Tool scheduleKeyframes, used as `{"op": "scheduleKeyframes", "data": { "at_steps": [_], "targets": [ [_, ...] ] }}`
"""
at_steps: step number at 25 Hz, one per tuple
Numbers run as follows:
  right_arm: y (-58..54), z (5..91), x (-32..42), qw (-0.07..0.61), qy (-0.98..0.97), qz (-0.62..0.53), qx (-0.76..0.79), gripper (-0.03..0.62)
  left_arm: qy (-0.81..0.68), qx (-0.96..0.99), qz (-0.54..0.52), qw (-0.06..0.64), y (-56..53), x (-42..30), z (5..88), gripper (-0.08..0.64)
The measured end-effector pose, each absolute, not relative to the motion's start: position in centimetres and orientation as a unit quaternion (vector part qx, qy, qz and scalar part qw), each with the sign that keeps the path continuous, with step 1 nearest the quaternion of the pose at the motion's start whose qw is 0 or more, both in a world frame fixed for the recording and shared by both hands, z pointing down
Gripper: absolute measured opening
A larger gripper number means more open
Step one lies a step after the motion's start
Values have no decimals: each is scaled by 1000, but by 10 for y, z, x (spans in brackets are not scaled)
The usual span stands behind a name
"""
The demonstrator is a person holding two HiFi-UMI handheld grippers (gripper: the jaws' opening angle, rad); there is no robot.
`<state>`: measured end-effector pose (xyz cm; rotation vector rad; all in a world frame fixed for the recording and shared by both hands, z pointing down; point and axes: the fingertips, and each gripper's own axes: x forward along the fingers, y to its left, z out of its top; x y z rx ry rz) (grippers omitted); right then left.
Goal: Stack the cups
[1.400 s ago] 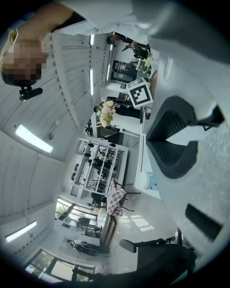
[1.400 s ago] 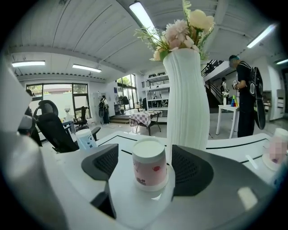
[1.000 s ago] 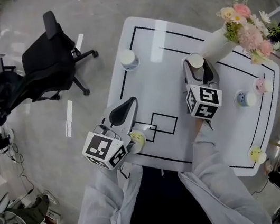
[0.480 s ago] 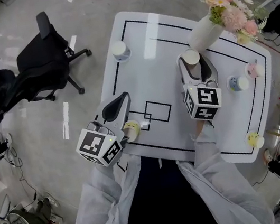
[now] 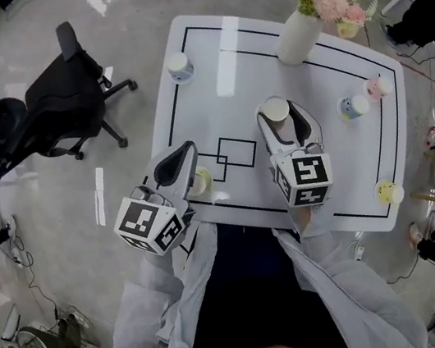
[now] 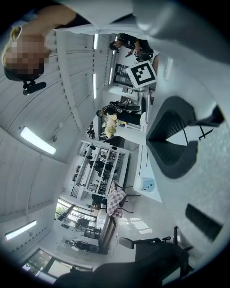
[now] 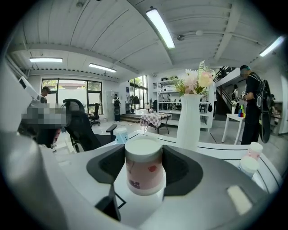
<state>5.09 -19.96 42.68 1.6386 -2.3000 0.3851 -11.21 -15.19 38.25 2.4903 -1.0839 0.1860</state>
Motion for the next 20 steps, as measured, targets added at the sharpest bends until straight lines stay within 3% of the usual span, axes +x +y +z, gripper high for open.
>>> {"op": "scheduleKeyframes", "data": {
  "at_steps": [20],
  "targets": [
    [-162, 482, -12, 148, -835, 166, 504, 268, -441, 864, 72, 232, -114, -136, 408, -3]
  ]
}}
